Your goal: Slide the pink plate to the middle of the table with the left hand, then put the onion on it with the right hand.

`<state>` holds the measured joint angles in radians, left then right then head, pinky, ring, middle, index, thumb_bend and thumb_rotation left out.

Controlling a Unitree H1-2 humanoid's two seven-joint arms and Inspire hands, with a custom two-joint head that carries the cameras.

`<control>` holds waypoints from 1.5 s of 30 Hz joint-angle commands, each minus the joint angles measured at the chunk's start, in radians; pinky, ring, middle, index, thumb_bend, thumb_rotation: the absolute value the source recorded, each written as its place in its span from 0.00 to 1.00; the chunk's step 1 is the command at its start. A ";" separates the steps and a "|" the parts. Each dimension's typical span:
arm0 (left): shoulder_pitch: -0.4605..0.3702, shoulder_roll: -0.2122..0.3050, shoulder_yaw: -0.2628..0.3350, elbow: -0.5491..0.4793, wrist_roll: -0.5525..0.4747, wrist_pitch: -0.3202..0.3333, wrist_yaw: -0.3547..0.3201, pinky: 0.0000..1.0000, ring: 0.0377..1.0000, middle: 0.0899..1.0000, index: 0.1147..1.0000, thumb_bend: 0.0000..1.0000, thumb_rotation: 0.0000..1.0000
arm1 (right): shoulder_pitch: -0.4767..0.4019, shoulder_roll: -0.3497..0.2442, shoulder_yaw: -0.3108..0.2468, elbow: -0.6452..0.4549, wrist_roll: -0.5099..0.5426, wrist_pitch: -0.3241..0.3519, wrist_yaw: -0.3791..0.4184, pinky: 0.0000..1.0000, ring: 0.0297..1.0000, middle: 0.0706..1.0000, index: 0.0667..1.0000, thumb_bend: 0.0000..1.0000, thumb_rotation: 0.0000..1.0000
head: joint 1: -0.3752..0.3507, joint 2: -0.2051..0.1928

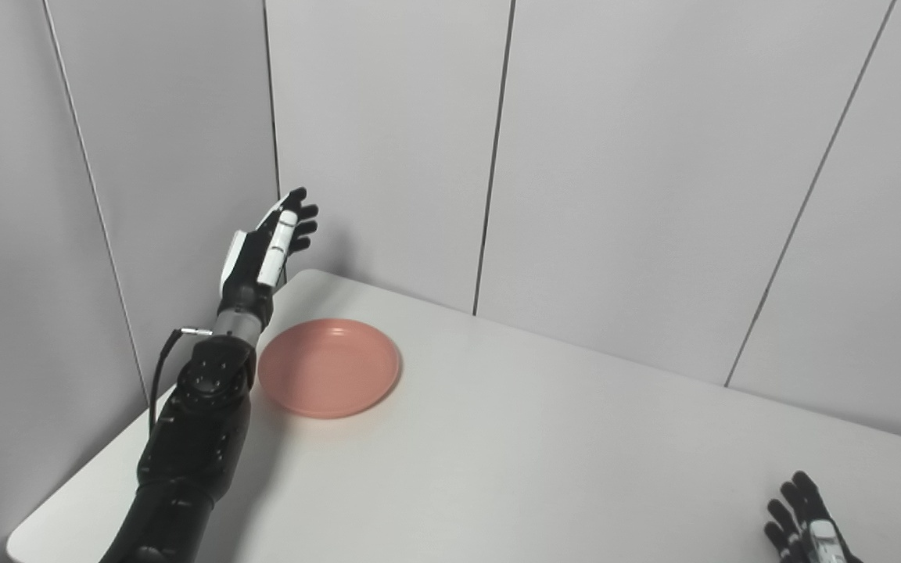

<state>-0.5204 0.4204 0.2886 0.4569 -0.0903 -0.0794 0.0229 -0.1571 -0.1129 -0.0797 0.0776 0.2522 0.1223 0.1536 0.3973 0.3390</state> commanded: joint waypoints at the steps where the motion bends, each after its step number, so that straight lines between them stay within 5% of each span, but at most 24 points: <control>1: -0.057 0.032 0.000 -0.010 0.001 -0.037 0.005 0.87 0.87 0.87 0.87 0.60 1.00 | -0.024 0.000 -0.002 -0.040 0.005 -0.002 0.003 0.99 0.97 0.98 0.99 0.52 0.80 | 0.000 0.001; 22: -0.084 0.113 -0.020 0.231 0.009 -0.136 -0.028 0.87 0.86 0.86 0.85 0.57 1.00 | -0.019 0.000 0.002 -0.069 -0.001 0.028 -0.011 0.95 0.95 0.95 0.95 0.53 0.78 | 0.014 -0.007; 45: -0.031 0.088 -0.064 0.335 0.015 -0.194 -0.028 0.85 0.84 0.85 0.84 0.53 1.00 | -0.007 0.003 0.000 -0.096 -0.006 0.041 -0.019 0.93 0.94 0.94 0.94 0.55 0.75 | 0.015 0.006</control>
<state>-0.5085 0.4880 0.2285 0.7995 -0.0764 -0.2293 -0.0006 -0.1421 -0.1088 -0.0765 0.0194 0.2482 0.1644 0.1375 0.4142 0.3436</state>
